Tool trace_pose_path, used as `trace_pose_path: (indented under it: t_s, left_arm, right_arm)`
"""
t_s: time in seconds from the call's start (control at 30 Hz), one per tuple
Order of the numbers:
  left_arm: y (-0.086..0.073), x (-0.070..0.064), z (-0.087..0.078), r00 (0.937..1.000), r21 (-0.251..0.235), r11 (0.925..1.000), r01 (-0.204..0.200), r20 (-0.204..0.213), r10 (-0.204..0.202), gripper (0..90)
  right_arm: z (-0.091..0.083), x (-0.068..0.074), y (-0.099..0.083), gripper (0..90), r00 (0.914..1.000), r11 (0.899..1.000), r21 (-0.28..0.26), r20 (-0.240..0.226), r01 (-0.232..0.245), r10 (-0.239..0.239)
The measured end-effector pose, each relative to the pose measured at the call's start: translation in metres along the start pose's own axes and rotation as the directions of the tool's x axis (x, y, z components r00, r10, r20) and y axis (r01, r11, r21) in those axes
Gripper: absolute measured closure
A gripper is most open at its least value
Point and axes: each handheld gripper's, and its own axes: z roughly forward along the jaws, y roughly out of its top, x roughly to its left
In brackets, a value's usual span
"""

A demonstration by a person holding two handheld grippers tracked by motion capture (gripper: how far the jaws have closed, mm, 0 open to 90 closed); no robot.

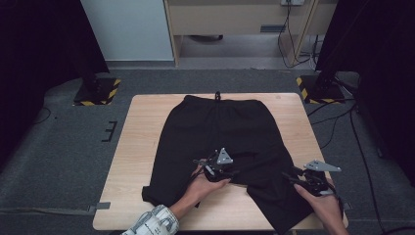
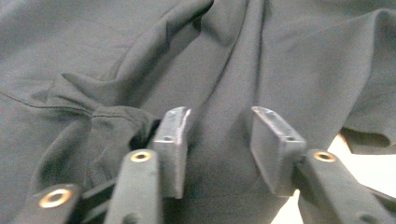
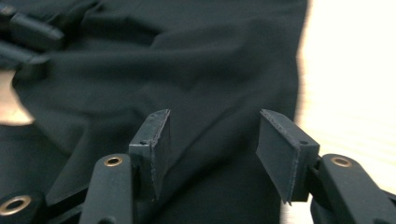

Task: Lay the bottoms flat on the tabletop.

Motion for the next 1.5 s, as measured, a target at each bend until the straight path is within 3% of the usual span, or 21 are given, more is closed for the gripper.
trace_pose_path:
  t_s: [0.13,0.27,0.4,0.47,0.67,0.77,0.9,0.97,1.03,1.13,1.23,1.33,1.4,1.5]
  left_arm:
    - [-0.001,-0.004,0.005,0.9994,0.024,0.9994,-0.023,-0.024,0.024,74.7]
    - [-0.001,-0.003,0.006,0.9993,0.022,0.9994,-0.026,-0.027,0.026,87.3]
    - [0.002,-0.002,0.003,0.9994,0.011,0.9996,-0.027,-0.021,0.028,89.2]
    - [0.005,-0.002,-0.002,0.9996,-0.009,0.9997,-0.024,-0.017,0.024,89.3]
    - [0.022,-0.001,-0.029,1.0,-0.093,0.9956,0.0,-0.005,0.0,89.3]
    - [0.031,0.0,-0.044,0.9999,-0.126,0.9919,0.009,-0.004,-0.01,89.3]
    - [0.05,0.008,-0.067,0.9994,-0.177,0.9842,0.006,-0.032,-0.012,89.3]
    - [0.057,0.017,-0.072,0.9984,-0.183,0.983,0.01,-0.053,-0.02,89.3]
    - [0.062,0.029,-0.07,0.9963,-0.181,0.9831,0.028,-0.075,-0.042,89.3]
    - [0.061,0.049,-0.058,0.9909,-0.164,0.9845,0.062,-0.108,-0.08,89.3]
    - [0.052,0.067,-0.04,0.9841,-0.128,0.9861,0.105,-0.129,-0.122,89.3]
    - [0.037,0.076,-0.025,0.9827,-0.073,0.9905,0.117,-0.136,-0.126,89.3]
    - [0.029,0.076,-0.02,0.9837,-0.038,0.994,0.103,-0.144,-0.107,89.2]
    - [0.017,0.076,-0.017,0.9843,-0.012,0.9955,0.095,-0.149,-0.095,89.1]
  right_arm:
    - [0.01,0.009,0.0,41.7,0.9993,0.998,0.055,-0.025,0.028,-0.026]
    - [0.015,0.012,0.0,60.3,0.9985,0.994,0.091,-0.024,0.052,-0.05]
    - [0.019,0.014,0.001,82.7,0.9965,0.99,0.119,-0.035,0.08,-0.077]
    - [0.019,0.013,0.003,88.9,0.9954,0.989,0.116,-0.044,0.089,-0.085]
    - [0.001,0.019,0.023,89.9,0.9931,0.993,0.059,-0.066,0.101,-0.097]
    - [-0.013,0.026,0.044,89.9,0.9908,0.993,0.019,-0.072,0.116,-0.114]
    - [-0.03,0.033,0.075,89.9,0.988,0.991,-0.027,-0.08,0.131,-0.133]
    - [-0.03,0.034,0.09,89.8,0.9863,0.989,-0.031,-0.072,0.146,-0.148]
    - [-0.02,0.029,0.1,89.8,0.988,0.99,-0.018,-0.062,0.14,-0.141]
    - [0.011,0.017,0.106,89.5,0.994,0.995,0.031,-0.051,0.098,-0.097]
    - [0.047,0.008,0.102,89.4,0.9971,0.994,0.081,-0.033,0.071,-0.068]
    - [0.075,0.005,0.091,87.5,0.9988,0.993,0.11,-0.031,0.04,-0.037]
    - [0.083,0.007,0.085,79.6,0.9988,0.992,0.116,-0.029,0.042,-0.038]
    - [0.073,0.009,0.082,63.3,0.9986,0.995,0.082,-0.006,0.054,-0.053]
